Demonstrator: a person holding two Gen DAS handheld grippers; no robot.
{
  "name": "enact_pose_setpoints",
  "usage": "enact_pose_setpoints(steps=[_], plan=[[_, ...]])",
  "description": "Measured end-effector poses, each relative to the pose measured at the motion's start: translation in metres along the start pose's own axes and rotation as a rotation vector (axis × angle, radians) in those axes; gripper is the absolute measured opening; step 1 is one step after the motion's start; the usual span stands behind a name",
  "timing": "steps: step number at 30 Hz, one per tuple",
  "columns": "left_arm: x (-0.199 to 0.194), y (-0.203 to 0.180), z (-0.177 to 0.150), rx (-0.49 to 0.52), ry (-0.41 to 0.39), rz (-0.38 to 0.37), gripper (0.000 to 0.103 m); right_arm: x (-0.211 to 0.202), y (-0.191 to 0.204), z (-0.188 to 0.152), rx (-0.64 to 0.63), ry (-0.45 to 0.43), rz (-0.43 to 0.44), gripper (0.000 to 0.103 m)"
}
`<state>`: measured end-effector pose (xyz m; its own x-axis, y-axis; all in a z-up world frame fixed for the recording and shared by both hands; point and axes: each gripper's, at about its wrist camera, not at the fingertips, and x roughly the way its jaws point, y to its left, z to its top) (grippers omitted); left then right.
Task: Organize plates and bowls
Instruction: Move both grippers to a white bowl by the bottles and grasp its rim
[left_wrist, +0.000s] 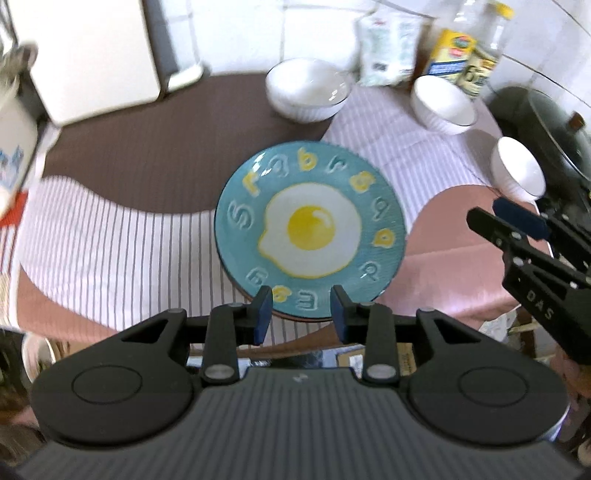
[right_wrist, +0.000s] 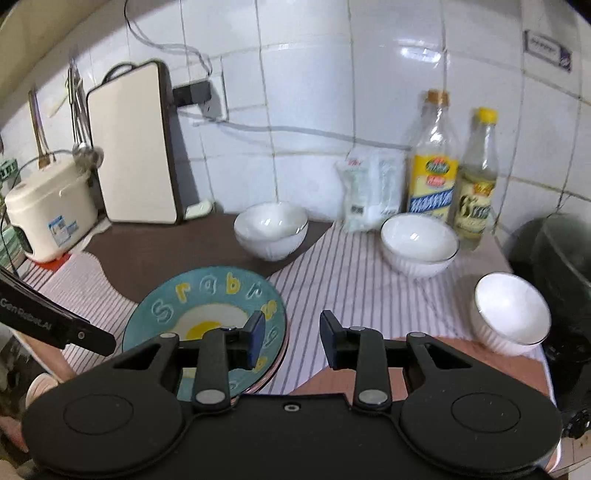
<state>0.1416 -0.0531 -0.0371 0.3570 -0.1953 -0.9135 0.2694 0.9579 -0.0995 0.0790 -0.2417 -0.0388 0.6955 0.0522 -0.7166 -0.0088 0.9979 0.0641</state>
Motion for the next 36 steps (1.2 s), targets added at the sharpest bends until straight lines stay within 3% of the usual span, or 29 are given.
enact_pose_setpoints(steps=[11,19,21,30,33,36], plan=[[-0.039,-0.052,-0.003,0.139,-0.103,-0.025,0.040,-0.053,-0.028,-0.022,0.066,-0.138,-0.093,0.045],[-0.046,-0.088,0.004,0.181,-0.133,-0.074,0.047,-0.071,-0.052,-0.047,0.074,-0.167,-0.177,0.064],[-0.041,-0.096,0.006,0.193,-0.135,-0.089,0.048,-0.070,-0.061,-0.054,0.099,-0.175,-0.199,0.070],[0.003,-0.135,0.030,0.268,-0.158,-0.198,0.057,-0.027,-0.099,-0.081,0.138,-0.113,-0.316,0.077],[0.022,-0.149,0.043,0.256,-0.154,-0.230,0.058,-0.009,-0.113,-0.086,0.171,-0.101,-0.344,0.084],[0.043,-0.162,0.058,0.230,-0.160,-0.277,0.058,0.009,-0.126,-0.089,0.189,-0.084,-0.367,0.084]])
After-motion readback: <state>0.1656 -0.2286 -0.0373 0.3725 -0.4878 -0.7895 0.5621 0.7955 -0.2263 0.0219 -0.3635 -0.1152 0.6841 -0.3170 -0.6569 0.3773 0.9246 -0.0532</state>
